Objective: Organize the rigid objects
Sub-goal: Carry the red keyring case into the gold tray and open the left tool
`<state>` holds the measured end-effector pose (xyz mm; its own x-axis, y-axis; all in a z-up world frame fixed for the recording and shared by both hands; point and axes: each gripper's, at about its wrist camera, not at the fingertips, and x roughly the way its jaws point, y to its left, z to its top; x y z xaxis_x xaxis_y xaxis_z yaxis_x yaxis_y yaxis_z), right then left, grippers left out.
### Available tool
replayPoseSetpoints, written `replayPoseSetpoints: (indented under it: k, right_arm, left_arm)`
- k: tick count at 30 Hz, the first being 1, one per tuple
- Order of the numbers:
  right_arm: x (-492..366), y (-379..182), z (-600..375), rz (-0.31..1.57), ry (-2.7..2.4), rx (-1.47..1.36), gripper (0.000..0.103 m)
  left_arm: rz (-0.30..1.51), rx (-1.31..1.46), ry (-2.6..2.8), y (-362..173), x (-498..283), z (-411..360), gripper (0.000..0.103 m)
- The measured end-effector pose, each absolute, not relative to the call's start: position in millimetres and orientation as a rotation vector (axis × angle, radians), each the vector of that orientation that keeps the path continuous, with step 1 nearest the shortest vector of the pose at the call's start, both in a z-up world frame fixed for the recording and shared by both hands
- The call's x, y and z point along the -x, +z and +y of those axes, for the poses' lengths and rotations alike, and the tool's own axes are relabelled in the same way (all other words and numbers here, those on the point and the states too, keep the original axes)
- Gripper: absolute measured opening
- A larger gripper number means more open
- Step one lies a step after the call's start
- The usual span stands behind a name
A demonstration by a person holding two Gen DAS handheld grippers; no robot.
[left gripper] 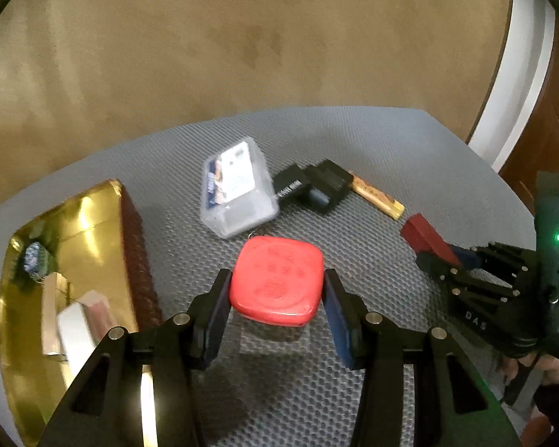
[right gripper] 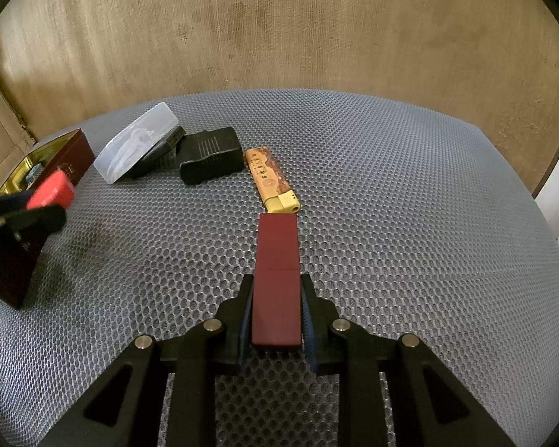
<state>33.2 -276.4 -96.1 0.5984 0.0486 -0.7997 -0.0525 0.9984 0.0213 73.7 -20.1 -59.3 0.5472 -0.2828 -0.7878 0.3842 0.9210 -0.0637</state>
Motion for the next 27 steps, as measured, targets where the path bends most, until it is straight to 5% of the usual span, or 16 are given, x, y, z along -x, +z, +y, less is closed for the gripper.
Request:
replayPoseSetpoints:
  k: [27]
  right_arm:
    - [-34.0,-96.0,-277.3,0.928,0.058,0.004,0.023]
  left_arm:
    - [0.925,-0.028,-0.060,-50.1,-104.8,121.1,0.044]
